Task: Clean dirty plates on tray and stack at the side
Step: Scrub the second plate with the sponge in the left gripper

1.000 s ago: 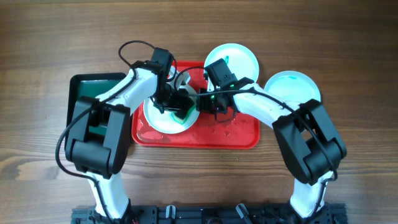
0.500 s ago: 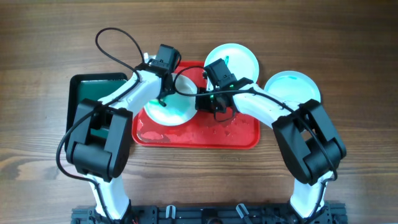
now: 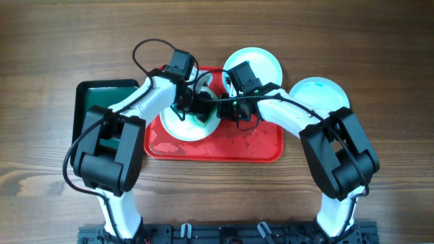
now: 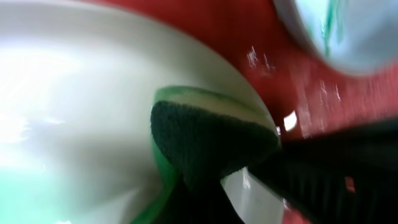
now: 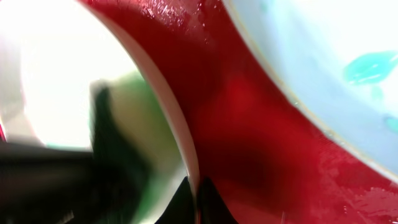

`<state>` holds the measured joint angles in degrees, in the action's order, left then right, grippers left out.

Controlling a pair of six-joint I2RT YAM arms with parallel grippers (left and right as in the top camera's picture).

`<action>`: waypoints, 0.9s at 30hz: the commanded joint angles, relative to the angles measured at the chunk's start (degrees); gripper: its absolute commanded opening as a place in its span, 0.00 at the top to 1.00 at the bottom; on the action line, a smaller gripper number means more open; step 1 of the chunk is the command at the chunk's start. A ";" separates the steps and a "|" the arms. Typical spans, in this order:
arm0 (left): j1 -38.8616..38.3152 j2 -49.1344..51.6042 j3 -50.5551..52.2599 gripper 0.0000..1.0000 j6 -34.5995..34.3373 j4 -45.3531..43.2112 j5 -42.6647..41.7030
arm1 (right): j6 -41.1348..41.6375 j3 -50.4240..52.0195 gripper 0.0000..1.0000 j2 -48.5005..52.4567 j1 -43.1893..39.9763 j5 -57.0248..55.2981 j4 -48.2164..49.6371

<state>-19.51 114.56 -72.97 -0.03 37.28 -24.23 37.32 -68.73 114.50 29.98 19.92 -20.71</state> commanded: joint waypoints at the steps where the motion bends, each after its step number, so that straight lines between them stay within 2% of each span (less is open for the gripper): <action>1: -0.70 2.34 1.29 0.96 8.63 6.84 -2.80 | -1.16 0.57 0.96 1.29 0.83 -0.13 -0.15; 3: -0.46 2.34 1.29 0.96 5.53 9.77 7.61 | -1.16 0.57 0.96 1.29 0.81 -0.13 -0.15; 6: -0.46 2.34 1.29 0.96 -7.30 11.61 30.99 | -1.16 0.57 0.96 1.29 0.83 -0.02 -0.15; 8: -0.46 2.34 1.29 0.96 -15.17 11.45 43.76 | -1.16 0.57 0.96 1.29 0.81 0.09 -0.13; 10: -0.46 2.34 1.29 0.96 -21.84 10.62 51.39 | -1.16 0.57 0.96 1.29 0.81 0.09 -0.13; 12: -0.48 2.34 1.29 0.96 -25.33 8.02 54.36 | -1.18 0.57 0.96 1.29 0.81 0.09 -0.13; 15: -0.74 2.34 1.29 0.96 -26.14 -0.07 52.52 | -1.20 0.57 0.96 1.29 0.81 0.09 -0.13; 19: -1.01 2.34 1.29 0.96 -25.68 -10.86 37.64 | -1.22 0.57 0.96 1.29 0.81 0.07 -0.11; 23: -1.01 2.34 1.29 0.96 -14.10 -17.77 14.60 | -1.31 0.57 0.96 1.29 0.81 0.07 -0.09; 27: -0.83 2.32 1.29 0.96 -5.84 -12.76 7.28 | -1.36 0.57 0.96 1.29 0.81 0.07 -0.07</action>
<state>-19.86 114.80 -72.27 -15.07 20.82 -2.72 37.89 -68.73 114.54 29.87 20.03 -20.16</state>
